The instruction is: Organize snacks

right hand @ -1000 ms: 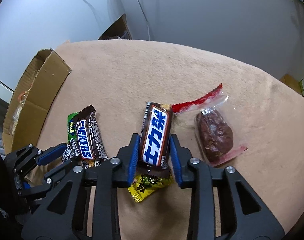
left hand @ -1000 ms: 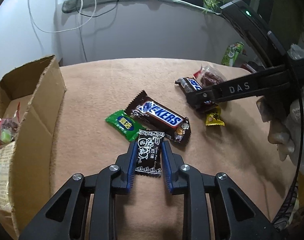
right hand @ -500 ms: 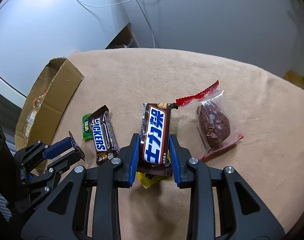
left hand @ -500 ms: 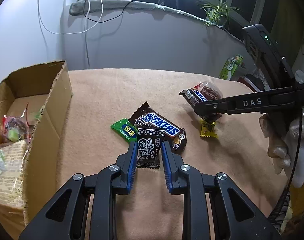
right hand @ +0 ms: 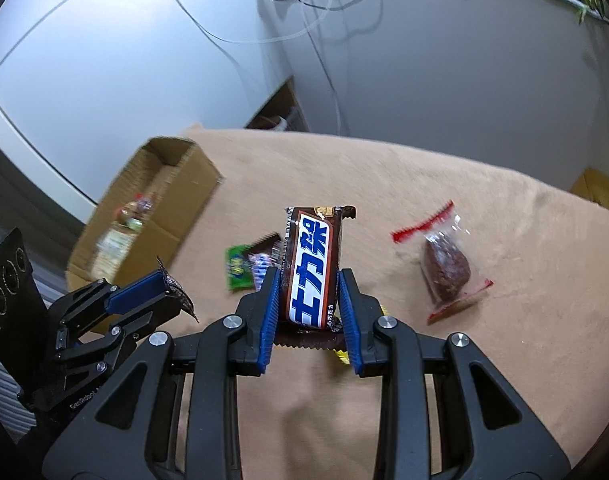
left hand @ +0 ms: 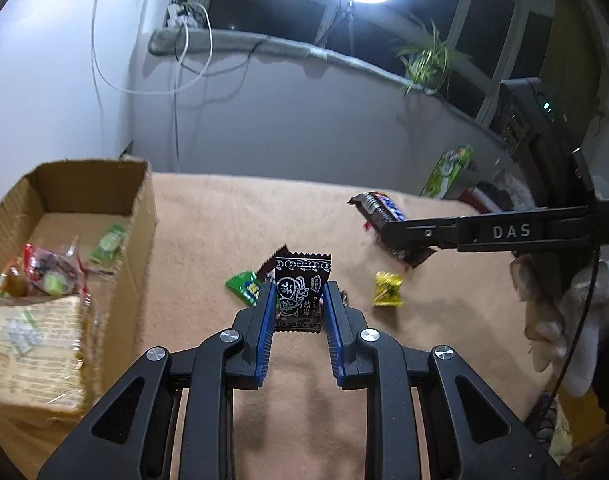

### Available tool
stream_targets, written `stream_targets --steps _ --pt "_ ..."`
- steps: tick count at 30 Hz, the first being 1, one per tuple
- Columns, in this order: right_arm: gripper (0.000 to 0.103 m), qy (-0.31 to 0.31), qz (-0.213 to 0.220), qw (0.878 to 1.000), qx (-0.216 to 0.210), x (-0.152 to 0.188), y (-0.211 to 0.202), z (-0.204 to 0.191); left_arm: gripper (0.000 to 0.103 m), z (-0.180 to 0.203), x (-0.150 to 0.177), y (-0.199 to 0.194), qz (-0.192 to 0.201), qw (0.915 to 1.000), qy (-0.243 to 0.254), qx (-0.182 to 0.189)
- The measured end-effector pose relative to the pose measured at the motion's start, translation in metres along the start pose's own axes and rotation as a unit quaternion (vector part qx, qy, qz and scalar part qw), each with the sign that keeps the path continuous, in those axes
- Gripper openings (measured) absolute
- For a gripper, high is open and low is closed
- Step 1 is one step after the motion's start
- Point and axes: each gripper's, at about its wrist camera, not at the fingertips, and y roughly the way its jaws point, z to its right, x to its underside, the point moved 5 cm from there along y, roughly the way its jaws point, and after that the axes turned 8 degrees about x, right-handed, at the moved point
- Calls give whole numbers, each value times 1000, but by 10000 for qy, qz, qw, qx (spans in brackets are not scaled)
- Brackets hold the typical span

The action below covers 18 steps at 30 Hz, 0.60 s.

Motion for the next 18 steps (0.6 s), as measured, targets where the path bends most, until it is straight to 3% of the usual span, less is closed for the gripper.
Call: stream_targets --steps 8,13,18 --pt "30 -315 237 9989 -249 -19 -17 -45 22 -18 -15 -44 496 9986 -198 -43" --pt "30 -505 257 9977 -363 -29 -11 -79 22 -36 -27 -72 838 9953 -103 -465" --pt "30 -671 288 9960 -506 -42 0 -112 22 -71 -34 -88 960 9909 -320 -888"
